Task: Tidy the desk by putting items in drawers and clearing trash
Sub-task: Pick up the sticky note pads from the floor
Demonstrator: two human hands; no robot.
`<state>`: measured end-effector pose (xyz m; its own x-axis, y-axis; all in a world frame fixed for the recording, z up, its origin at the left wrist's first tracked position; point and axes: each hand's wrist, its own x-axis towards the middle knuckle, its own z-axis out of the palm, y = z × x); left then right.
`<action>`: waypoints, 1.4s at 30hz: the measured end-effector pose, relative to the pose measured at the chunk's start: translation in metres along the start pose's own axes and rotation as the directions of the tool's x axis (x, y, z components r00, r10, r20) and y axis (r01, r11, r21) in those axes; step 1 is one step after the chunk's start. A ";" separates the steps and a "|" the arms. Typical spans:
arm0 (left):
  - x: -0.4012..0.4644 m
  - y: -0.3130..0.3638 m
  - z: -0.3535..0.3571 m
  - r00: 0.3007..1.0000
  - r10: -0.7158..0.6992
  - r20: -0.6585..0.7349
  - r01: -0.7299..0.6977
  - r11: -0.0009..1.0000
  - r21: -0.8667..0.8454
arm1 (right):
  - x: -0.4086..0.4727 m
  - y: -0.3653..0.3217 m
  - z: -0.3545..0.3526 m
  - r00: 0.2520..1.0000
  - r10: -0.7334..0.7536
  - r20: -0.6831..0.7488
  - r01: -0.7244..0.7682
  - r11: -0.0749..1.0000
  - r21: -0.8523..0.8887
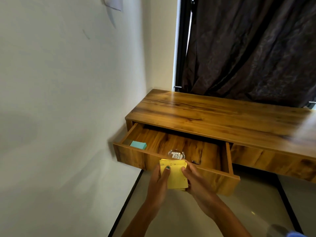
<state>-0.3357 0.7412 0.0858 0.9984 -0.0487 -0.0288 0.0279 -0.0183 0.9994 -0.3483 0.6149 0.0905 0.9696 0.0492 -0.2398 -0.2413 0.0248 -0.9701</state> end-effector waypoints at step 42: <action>0.362 -0.082 -0.171 0.998 0.056 0.004 -0.051 0.867 0.496 | 0.362 0.018 0.089 0.858 0.344 -0.382 -0.354 0.934 0.047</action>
<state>0.0322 0.8957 -0.0036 0.9982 -0.0535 0.0274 -0.0509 -0.5089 0.8593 -0.0055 0.7223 -0.0105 0.7644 -0.3306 -0.5535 -0.5708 0.0522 -0.8194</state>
